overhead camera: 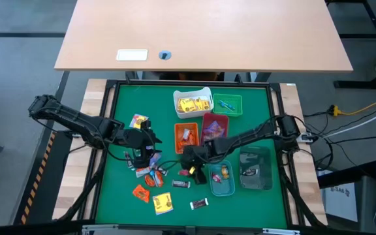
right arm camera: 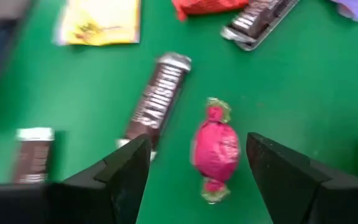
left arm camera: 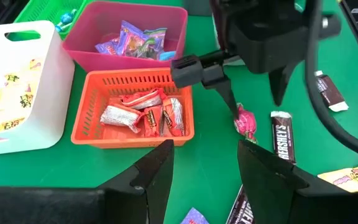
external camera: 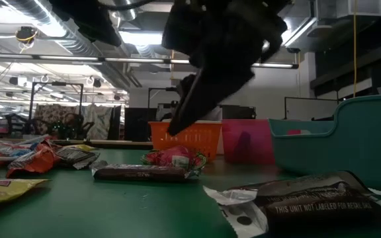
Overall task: Sort candy
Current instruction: Put the red candy into the blue bin
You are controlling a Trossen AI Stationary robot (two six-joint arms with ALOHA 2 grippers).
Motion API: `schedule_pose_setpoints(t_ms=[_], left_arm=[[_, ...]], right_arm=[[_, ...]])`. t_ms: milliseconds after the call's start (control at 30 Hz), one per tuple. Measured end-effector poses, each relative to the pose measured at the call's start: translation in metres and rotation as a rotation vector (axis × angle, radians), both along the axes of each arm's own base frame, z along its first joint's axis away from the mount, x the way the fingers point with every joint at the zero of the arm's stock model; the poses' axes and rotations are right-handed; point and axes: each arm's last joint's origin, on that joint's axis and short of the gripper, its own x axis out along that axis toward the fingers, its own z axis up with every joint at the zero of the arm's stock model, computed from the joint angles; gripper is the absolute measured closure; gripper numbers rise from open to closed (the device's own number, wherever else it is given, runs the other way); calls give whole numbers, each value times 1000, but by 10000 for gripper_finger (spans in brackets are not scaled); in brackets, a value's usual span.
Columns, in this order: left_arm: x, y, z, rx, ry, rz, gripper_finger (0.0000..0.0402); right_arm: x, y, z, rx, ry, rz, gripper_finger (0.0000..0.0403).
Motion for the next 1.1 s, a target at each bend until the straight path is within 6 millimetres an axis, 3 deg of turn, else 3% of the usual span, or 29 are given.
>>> schedule_pose_setpoints(t_ms=[367,933,1100], left_arm=[[1,0,1,-2,-10,1,236],[1,0,1,-3,-12,1,236],[1,0,1,-3,-13,1,236]], right_arm=[[0,10,-19,-97,30,-22,145],[2,7,-35,-157,57,-58,146],[2,7,-35,-153,59,-55,167]])
